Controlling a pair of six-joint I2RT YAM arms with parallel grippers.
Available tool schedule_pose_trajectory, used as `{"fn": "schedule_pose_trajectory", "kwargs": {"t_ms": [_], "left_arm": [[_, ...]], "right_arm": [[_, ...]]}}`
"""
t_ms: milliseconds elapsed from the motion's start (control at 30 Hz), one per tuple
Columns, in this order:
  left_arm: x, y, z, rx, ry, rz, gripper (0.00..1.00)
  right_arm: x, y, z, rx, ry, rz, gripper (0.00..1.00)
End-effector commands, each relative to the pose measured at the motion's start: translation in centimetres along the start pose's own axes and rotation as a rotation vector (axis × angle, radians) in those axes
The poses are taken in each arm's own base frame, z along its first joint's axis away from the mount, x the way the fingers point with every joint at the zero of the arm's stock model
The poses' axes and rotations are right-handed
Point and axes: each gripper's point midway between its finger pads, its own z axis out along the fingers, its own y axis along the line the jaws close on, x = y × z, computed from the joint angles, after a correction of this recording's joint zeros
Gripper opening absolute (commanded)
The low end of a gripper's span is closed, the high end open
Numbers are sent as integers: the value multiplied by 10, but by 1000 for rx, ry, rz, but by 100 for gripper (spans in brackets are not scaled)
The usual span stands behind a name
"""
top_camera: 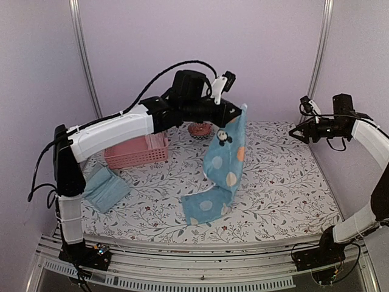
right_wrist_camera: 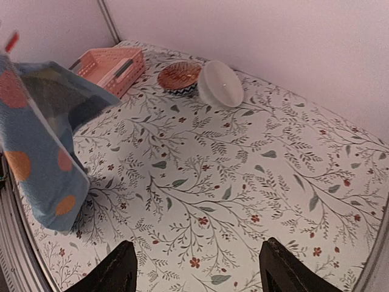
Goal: Roll the towels
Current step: Place the towel at the center of the board.
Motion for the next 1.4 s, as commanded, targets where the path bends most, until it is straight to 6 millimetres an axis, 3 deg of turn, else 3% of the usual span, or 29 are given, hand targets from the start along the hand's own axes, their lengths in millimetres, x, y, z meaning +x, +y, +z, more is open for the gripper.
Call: {"fn": "schedule_pose_trajectory", "kwargs": {"t_ms": [0, 67, 167, 200, 300, 467, 533, 600, 667, 767, 900, 1000, 1133, 1167, 1267, 1367], "left_arm": [[-105, -122, -42, 320, -219, 260, 0], [-110, -157, -59, 390, -243, 342, 0], [-57, -174, -60, 467, -130, 374, 0], [-37, -170, -61, 466, -85, 360, 0], [55, -151, -57, 462, 118, 290, 0], [207, -107, -81, 381, 482, 175, 0], [255, -87, -96, 305, 635, 159, 0], [288, -58, -107, 174, 766, 146, 0], [304, -41, -116, 114, 826, 117, 0], [309, -28, -119, 76, 813, 88, 0], [317, -6, -122, 27, 794, 28, 0], [321, 8, -122, -12, 779, -21, 0], [322, 7, -122, 13, 768, -62, 0], [323, 4, -123, 34, 775, -68, 3], [326, -3, -128, 78, 803, -75, 28], [320, -1, -136, 82, 805, -66, 46]], "right_arm": [[-19, -25, -34, 60, -58, 71, 70], [-18, -22, -38, 71, -55, 46, 70], [-8, -15, -37, 58, -51, 40, 70], [-5, -14, -37, 57, -48, 39, 70], [7, -8, -34, 43, -38, 27, 71], [24, -3, -30, 35, -15, -22, 71], [27, -3, -29, 33, -9, -40, 71], [27, -3, -27, 14, -7, -51, 71], [27, -1, -23, -23, -4, -39, 71], [41, -7, -7, -36, 74, -15, 64], [84, -16, 20, -13, 279, 36, 50], [120, -29, 25, 34, 418, 73, 49], [172, -42, 28, 87, 592, 133, 45], [181, -41, 30, 81, 615, 151, 45], [200, -37, 35, 52, 658, 200, 45], [210, -32, 39, 17, 678, 244, 45]]}}
